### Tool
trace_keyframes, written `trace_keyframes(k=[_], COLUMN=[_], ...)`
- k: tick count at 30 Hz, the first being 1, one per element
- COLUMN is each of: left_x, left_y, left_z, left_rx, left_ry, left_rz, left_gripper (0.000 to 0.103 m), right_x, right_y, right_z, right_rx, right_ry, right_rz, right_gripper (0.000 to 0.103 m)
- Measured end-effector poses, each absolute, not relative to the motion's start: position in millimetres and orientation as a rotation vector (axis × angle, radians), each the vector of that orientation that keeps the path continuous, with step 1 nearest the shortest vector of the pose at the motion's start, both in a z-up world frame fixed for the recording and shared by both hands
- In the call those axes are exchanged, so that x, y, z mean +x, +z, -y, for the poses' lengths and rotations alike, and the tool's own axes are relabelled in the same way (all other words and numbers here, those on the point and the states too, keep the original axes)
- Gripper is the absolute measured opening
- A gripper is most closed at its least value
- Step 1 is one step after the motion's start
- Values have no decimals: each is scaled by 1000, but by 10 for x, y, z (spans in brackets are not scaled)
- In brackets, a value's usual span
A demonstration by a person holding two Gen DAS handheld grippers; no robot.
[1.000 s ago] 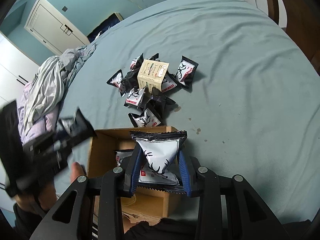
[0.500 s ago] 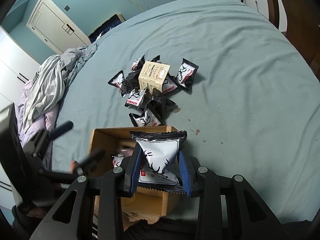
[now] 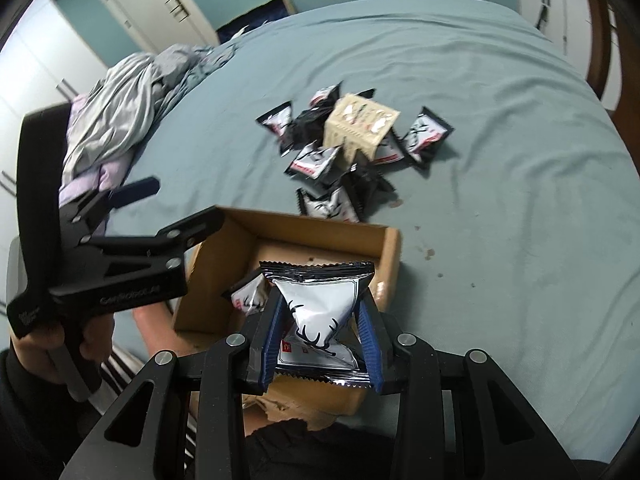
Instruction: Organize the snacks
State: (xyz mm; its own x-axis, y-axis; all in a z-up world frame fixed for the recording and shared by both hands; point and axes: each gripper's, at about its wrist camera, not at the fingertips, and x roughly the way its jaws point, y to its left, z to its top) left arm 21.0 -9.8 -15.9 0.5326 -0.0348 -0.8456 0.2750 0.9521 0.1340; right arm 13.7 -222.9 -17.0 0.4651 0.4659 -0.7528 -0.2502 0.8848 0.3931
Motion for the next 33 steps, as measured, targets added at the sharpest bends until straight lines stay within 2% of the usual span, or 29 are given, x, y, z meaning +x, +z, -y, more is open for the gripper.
trace_keyframes(k=[5,7,10,16,33], left_x=[202,207,217,231,198], left_y=[-158,-157,-158,-178,-108], left_z=[120,113,98,82,141], left_rx=[279,277,264,259,273], left_ry=[-187,-182,-180,-172,-168], left_rz=[-994,-996,-1004,-1023,-1026], left_gripper=[97,97,97,97,97], right_x=[188,218,215,158,281], right_y=[-269,-305,-288,-269,-114], right_z=[2260,2302,2364,2414,2355], right_rx=[322,351,386,421,292], right_ry=[449,406,344,287,262], right_rz=[-1047,-1062,-1034,-1021,-986], right_gripper=[39,53,68,69,69])
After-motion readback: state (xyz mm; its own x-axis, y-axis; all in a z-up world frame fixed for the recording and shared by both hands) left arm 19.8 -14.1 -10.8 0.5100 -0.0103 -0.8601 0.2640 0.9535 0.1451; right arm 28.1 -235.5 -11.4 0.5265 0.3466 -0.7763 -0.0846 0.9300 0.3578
